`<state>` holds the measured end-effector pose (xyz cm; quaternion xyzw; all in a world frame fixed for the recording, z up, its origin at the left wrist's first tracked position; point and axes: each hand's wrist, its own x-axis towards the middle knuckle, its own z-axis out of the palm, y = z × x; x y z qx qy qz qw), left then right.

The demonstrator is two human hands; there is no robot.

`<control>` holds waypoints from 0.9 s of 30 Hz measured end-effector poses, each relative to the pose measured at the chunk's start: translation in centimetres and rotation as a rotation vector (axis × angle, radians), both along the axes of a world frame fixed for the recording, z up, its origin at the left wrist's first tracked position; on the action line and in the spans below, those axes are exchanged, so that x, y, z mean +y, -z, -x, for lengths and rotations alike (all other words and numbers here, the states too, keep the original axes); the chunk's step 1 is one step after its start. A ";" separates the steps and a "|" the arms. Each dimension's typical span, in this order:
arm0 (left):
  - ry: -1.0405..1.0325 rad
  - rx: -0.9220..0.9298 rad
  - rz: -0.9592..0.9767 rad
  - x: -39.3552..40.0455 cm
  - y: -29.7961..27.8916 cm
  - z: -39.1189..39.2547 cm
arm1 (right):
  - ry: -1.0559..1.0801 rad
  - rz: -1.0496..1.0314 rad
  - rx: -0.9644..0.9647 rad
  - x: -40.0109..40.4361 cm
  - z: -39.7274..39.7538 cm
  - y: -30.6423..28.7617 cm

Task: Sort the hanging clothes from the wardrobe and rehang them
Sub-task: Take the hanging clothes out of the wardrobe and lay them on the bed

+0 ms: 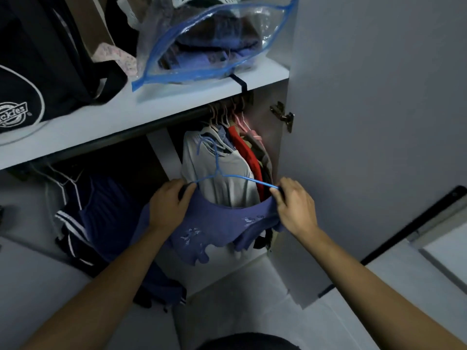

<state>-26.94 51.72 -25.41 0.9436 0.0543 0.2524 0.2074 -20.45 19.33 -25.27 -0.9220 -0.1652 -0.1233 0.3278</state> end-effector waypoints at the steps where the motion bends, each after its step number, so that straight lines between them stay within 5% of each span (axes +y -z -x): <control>1: 0.030 0.005 -0.003 -0.7 0.1 0.2 | 0.026 -0.003 0.007 -0.9 1.4 0.5; 12: 0.400 0.037 -0.001 -13.4 3.8 3.8 | 0.456 0.025 0.081 -12.7 20.0 3.6; 27: 1.069 0.234 -0.008 -45.5 5.5 17.4 | 1.040 -0.123 0.152 -33.8 49.7 6.3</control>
